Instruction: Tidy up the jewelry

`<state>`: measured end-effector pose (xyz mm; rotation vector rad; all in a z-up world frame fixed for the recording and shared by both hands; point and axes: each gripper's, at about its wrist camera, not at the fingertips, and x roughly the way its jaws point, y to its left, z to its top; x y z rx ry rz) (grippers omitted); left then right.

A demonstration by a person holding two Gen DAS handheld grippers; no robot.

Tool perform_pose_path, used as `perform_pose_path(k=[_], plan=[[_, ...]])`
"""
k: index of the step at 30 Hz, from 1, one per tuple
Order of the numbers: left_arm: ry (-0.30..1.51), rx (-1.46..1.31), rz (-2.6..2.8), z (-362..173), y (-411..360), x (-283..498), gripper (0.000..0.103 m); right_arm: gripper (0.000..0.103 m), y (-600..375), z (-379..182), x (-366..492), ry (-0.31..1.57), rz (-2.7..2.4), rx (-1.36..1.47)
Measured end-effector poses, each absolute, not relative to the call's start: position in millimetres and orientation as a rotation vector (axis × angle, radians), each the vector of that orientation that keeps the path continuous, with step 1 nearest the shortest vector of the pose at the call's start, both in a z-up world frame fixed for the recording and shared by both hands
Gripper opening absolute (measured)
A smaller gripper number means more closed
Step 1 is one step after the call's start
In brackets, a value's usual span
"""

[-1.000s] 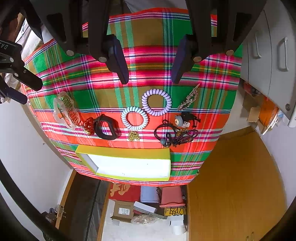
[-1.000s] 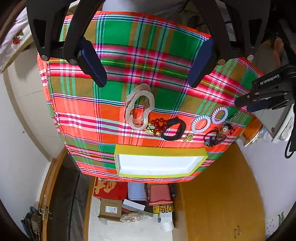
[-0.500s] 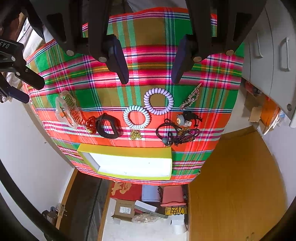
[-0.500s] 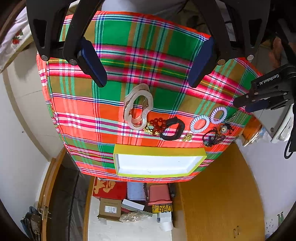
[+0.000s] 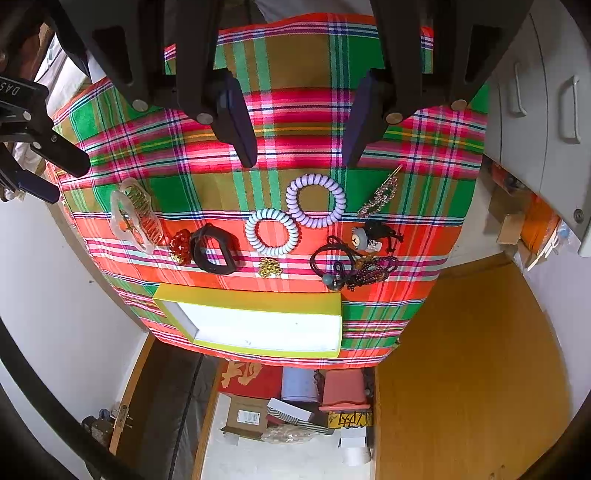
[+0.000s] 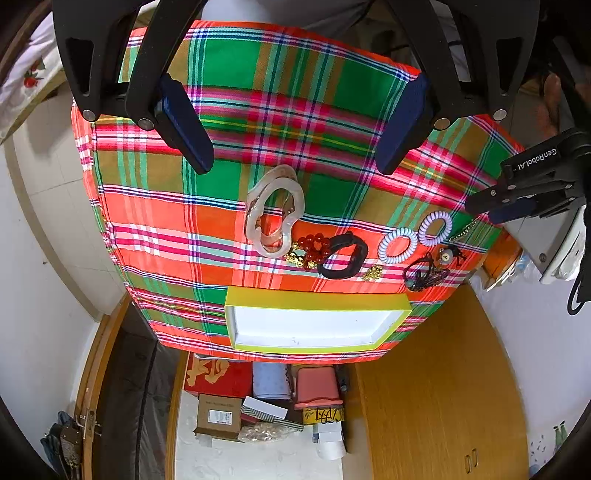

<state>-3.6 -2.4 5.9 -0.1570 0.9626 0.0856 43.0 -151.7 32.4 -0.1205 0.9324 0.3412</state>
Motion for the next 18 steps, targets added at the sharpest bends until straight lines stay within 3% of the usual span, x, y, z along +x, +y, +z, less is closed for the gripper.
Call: perform_pose_path(k=[18], plan=[[0.961, -0.163, 0.086, 3.4, -2.6, -2.6, 0.047, 0.090, -151.1, 31.2, 44.0, 0.936, 0.346, -0.119]])
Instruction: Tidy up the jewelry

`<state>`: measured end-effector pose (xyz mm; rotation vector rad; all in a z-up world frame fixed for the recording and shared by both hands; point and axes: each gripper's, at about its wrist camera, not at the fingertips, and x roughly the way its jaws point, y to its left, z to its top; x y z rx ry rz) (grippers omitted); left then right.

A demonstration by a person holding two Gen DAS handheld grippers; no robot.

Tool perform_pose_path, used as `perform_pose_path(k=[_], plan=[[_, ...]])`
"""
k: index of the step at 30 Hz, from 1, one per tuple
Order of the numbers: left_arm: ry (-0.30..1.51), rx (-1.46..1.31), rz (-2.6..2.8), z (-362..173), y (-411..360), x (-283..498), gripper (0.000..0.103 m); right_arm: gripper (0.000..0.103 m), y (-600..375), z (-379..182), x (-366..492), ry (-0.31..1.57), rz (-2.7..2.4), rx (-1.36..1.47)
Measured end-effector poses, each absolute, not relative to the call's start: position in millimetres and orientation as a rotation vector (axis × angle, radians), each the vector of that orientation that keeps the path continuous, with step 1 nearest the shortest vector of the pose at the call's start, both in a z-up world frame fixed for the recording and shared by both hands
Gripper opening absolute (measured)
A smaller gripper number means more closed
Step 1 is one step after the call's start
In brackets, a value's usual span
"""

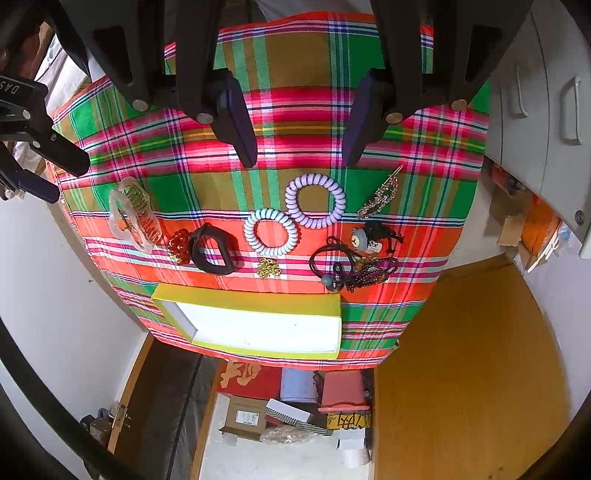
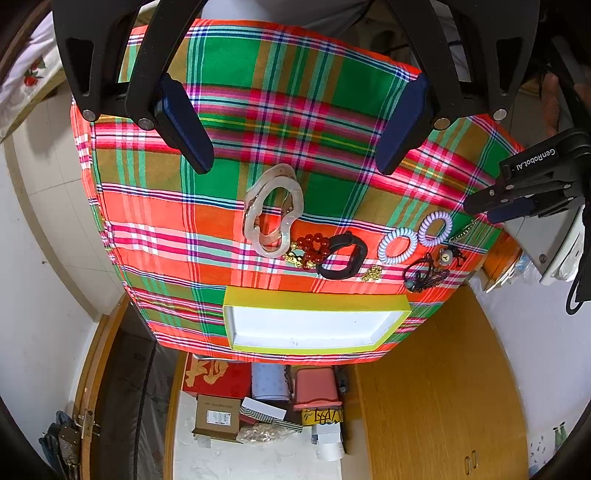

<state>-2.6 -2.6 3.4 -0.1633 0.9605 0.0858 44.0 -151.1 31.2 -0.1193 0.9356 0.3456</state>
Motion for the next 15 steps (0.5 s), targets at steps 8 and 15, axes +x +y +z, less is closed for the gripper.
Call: perform_pose_path(k=[8, 15], plan=[[0.954, -0.167, 0.093, 3.6, -1.7, -2.6, 0.047, 0.090, -149.8, 30.5, 44.5, 0.937, 0.348, -0.121], [0.952, -0.168, 0.094, 2.4, -1.3, -2.4, 0.047, 0.090, -149.7, 29.1, 44.5, 0.939, 0.351, -0.120]])
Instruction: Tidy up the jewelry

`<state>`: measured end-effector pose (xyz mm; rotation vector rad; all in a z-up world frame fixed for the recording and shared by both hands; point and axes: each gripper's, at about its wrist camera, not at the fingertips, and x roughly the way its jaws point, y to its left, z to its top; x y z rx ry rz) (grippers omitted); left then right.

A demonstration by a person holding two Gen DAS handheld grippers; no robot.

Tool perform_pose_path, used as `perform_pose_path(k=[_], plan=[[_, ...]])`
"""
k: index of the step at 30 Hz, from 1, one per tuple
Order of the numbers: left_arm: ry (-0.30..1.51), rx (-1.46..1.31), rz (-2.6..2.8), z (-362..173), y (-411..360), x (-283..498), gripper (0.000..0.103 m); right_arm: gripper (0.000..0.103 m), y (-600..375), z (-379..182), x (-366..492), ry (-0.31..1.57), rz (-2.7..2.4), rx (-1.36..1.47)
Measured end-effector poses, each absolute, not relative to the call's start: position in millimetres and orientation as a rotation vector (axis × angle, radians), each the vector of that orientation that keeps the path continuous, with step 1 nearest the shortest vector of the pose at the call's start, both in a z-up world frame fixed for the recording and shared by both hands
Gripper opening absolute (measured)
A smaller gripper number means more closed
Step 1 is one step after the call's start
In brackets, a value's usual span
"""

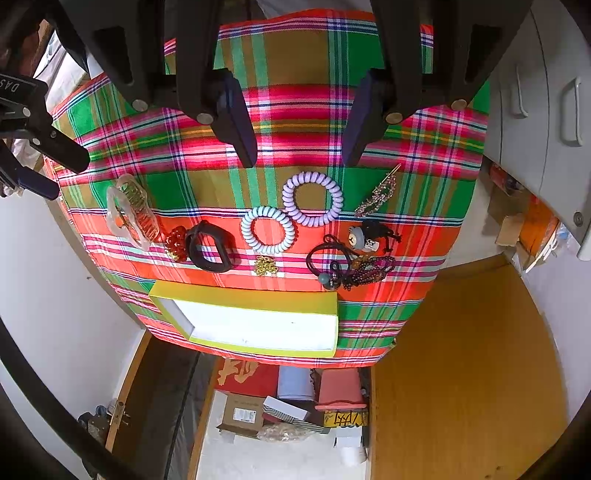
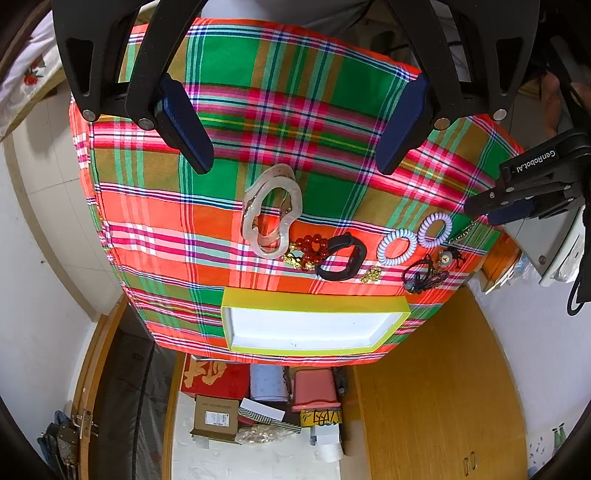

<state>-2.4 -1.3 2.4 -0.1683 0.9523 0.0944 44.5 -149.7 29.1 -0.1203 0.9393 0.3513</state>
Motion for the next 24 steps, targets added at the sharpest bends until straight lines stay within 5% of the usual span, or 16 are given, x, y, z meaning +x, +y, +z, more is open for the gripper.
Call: perform_pose_path(k=[24], plan=[[0.958, -0.260, 0.161, -10.8, 46.0, 22.6, 0.048, 0.087, -159.5, 0.1, 104.6, 0.991, 0.326, -0.077]])
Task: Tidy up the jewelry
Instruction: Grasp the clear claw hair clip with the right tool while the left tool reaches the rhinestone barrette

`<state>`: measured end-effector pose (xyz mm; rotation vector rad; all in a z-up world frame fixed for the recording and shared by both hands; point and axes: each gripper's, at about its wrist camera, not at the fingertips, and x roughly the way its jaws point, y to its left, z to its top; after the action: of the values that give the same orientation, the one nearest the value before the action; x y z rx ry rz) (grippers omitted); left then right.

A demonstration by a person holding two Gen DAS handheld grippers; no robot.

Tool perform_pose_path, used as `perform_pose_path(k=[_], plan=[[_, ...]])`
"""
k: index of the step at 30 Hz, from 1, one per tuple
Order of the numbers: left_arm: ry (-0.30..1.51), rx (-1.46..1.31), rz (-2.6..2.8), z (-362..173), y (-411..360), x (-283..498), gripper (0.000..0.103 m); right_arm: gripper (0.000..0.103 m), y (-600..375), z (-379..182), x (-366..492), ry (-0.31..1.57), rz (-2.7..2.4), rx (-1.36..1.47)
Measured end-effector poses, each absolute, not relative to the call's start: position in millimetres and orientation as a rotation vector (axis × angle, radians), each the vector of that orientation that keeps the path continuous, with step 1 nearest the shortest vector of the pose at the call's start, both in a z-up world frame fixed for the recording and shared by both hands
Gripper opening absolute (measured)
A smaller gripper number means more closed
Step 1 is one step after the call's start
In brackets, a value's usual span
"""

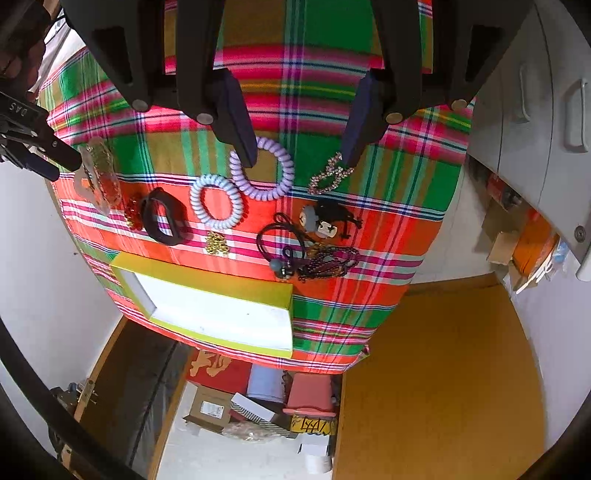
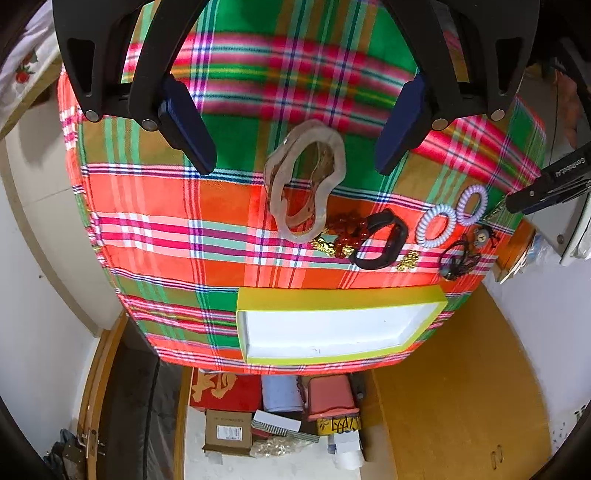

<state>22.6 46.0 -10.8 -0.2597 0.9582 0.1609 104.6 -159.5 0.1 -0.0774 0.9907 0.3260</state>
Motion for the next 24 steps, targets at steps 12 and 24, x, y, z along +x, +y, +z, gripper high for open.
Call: perform_pose_path(k=[12, 24], plan=[[0.997, -0.256, 0.095, -27.6, 39.0, 39.6, 0.048, 0.068, -153.8, -21.2, 128.9, 1.054, 0.310, -0.076], [0.974, -0.267, 0.165, -27.0, 60.9, 42.3, 0.048, 0.048, -157.2, -21.3, 131.1, 1.055, 0.304, -0.067]])
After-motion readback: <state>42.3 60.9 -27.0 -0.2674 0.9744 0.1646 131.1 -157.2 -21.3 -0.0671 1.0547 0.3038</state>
